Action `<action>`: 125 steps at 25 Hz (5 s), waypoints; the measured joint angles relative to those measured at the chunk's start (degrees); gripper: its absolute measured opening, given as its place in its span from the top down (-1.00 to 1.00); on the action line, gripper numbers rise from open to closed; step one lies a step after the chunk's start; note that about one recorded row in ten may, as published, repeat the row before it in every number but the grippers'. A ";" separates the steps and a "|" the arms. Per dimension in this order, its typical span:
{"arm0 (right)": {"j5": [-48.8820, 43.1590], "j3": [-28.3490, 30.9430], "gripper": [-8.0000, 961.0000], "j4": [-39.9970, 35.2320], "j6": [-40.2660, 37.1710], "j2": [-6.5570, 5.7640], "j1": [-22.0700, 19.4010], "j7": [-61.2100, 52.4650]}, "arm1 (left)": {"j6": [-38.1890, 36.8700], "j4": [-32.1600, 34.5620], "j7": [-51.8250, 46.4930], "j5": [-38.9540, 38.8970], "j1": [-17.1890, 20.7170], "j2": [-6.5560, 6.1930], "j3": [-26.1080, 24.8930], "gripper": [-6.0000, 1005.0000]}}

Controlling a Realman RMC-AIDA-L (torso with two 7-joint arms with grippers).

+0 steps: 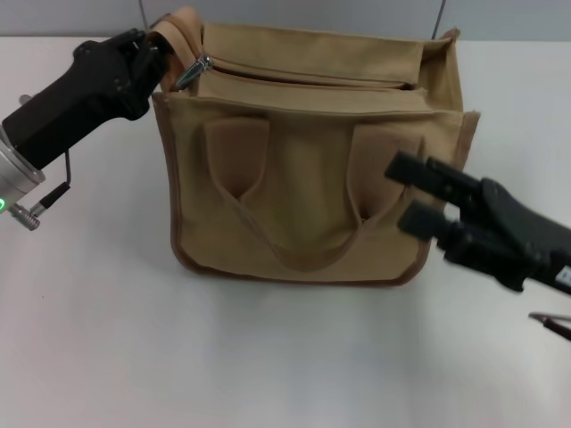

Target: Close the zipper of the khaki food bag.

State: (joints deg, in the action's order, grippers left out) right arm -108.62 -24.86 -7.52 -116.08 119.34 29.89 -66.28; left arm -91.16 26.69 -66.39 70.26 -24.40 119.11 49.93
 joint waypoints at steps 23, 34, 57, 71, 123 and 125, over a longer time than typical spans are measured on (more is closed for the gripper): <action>0.01 7.19 -0.57 1.76 14.72 0.34 10.35 -25.01 | -5.00 -0.06 -12.19 -0.40 -3.95 0.04 3.62 0.93; -0.36 6.79 -0.56 3.28 21.27 0.39 14.20 -22.34 | -4.72 0.15 -12.44 -0.38 -4.97 0.07 3.69 0.92; -0.18 5.97 -0.56 7.03 27.05 0.54 17.78 -16.84 | -3.29 0.01 -12.68 -0.35 -6.89 0.07 4.48 0.91; -0.03 5.34 -0.55 7.47 25.97 0.54 18.07 -14.07 | -3.01 -0.06 -12.88 -0.43 -6.78 0.07 4.47 0.90; -0.01 5.89 0.99 7.56 25.27 0.50 17.10 -8.07 | -1.02 -0.67 -12.78 -0.39 -6.84 0.07 4.08 0.87; -0.01 6.11 0.95 7.60 25.23 0.49 16.87 -6.99 | -1.09 -0.67 -12.82 -0.40 -6.83 0.06 4.04 0.87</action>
State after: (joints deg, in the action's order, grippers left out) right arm -108.63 -18.76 0.08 -90.85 119.83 46.76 -73.27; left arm -92.24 26.02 -79.22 69.87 -31.22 119.17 53.96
